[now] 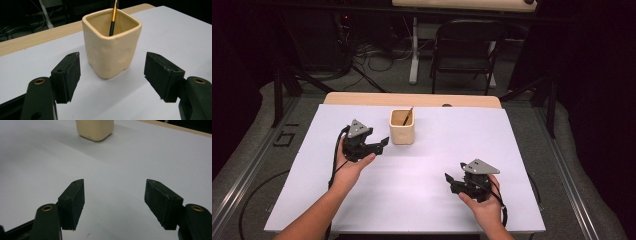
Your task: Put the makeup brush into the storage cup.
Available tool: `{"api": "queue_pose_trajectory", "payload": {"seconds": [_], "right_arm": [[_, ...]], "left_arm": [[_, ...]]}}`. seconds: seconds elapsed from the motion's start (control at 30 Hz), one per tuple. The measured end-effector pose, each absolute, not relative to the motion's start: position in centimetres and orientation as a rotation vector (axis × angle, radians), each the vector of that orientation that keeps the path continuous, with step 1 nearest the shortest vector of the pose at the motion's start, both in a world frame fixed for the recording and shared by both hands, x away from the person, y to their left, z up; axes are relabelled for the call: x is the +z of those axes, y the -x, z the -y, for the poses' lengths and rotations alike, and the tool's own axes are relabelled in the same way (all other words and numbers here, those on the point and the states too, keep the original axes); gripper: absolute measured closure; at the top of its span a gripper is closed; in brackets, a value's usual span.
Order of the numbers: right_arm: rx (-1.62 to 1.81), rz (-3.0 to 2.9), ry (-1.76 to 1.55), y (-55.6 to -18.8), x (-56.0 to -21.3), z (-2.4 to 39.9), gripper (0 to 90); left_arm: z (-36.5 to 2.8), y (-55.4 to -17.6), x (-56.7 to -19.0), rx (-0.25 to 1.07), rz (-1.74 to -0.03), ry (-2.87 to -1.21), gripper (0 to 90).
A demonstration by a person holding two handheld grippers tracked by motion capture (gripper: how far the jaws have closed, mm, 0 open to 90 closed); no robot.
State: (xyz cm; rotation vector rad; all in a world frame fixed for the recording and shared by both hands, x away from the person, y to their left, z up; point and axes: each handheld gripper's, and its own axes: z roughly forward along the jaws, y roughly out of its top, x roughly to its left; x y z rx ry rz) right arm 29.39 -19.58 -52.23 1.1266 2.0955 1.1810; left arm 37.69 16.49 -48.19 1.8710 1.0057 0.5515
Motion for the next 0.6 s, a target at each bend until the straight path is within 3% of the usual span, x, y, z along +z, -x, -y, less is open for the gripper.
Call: {"api": "queue_pose_trajectory", "payload": {"seconds": [0.6], "right_arm": [[1.172,-2.095,-1.12,-29.3,-52.1,19.9,32.2]], "left_arm": [[-18.6,-33.9,-49.6,0.559,-0.99,-1.892,30.4]]}}
